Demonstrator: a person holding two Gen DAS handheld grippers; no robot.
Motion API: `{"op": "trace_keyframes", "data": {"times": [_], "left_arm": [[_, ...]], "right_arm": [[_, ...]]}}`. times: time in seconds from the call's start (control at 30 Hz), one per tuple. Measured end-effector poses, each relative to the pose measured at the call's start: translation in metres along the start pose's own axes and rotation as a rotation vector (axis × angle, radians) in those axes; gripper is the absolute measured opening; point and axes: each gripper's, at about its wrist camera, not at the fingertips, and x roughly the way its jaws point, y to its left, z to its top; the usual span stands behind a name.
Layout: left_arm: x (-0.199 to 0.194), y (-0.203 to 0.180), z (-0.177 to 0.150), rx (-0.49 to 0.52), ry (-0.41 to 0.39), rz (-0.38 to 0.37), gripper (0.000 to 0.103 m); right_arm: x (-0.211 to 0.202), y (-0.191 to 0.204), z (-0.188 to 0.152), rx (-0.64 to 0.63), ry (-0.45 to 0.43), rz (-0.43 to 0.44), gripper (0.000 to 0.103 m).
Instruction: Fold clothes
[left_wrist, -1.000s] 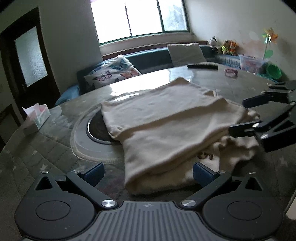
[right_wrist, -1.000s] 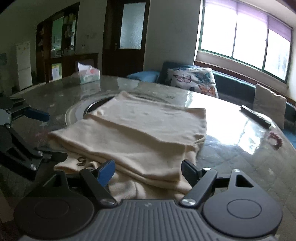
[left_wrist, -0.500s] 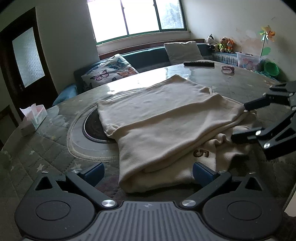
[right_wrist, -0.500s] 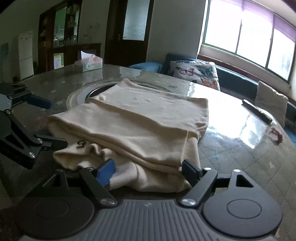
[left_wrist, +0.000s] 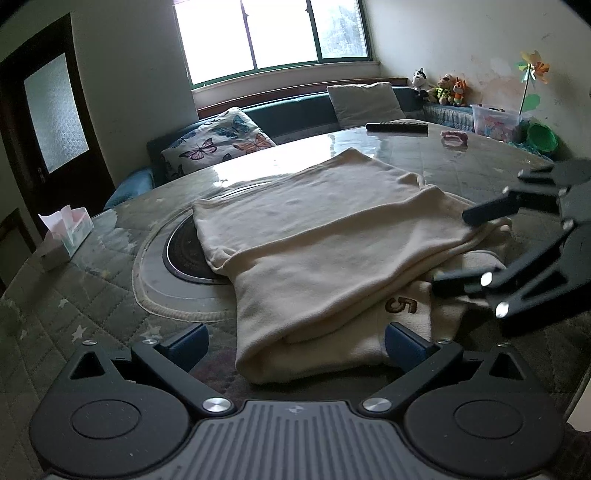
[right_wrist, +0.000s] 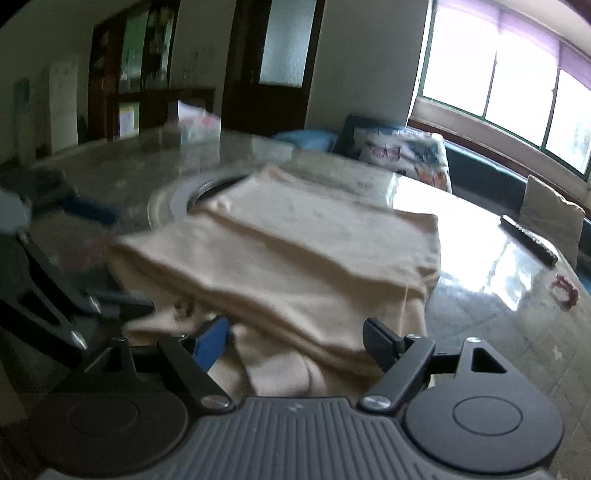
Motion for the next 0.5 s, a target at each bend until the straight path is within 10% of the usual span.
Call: {"op": "trace_keyframes", "data": {"times": [0.5], "left_arm": [[0.001,0.003,0.000,-0.006,0.000,-0.011,0.103]], "right_arm": [[0.007,0.005,0.007,-0.012,-0.010,0.015,0.081]]}}
